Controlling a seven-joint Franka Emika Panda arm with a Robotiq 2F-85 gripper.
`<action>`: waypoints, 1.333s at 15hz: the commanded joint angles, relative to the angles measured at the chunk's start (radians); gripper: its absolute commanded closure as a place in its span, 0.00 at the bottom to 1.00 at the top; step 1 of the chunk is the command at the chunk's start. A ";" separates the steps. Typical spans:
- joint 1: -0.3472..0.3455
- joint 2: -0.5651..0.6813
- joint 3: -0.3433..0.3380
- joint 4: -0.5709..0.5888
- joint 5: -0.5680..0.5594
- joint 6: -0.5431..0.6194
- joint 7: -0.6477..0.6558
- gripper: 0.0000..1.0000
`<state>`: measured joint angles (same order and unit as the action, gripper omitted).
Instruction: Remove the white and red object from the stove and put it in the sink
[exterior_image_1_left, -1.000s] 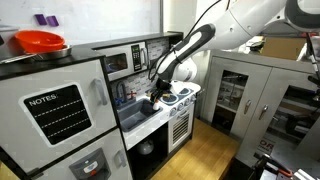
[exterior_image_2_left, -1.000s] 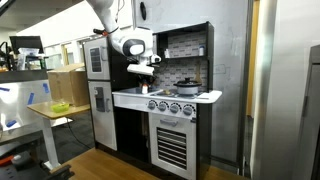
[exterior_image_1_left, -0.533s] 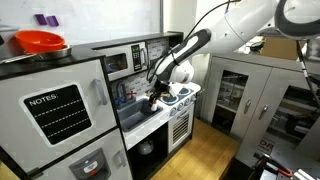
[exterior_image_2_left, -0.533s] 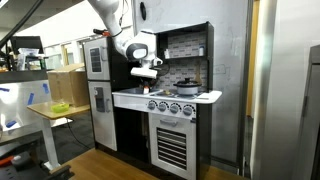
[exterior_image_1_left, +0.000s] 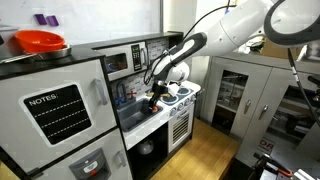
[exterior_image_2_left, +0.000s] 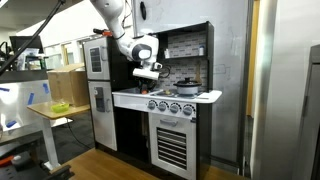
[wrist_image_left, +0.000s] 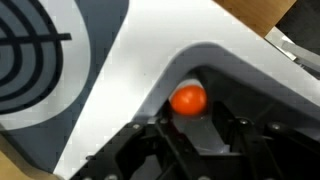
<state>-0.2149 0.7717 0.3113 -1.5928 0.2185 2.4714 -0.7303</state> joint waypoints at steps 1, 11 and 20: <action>0.011 0.014 -0.016 0.051 -0.004 -0.073 -0.027 0.23; -0.002 -0.054 -0.019 -0.025 0.056 -0.106 0.012 0.00; 0.041 -0.293 -0.173 -0.179 0.031 -0.344 0.307 0.00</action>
<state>-0.2047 0.5645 0.1895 -1.7023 0.2702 2.1869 -0.5145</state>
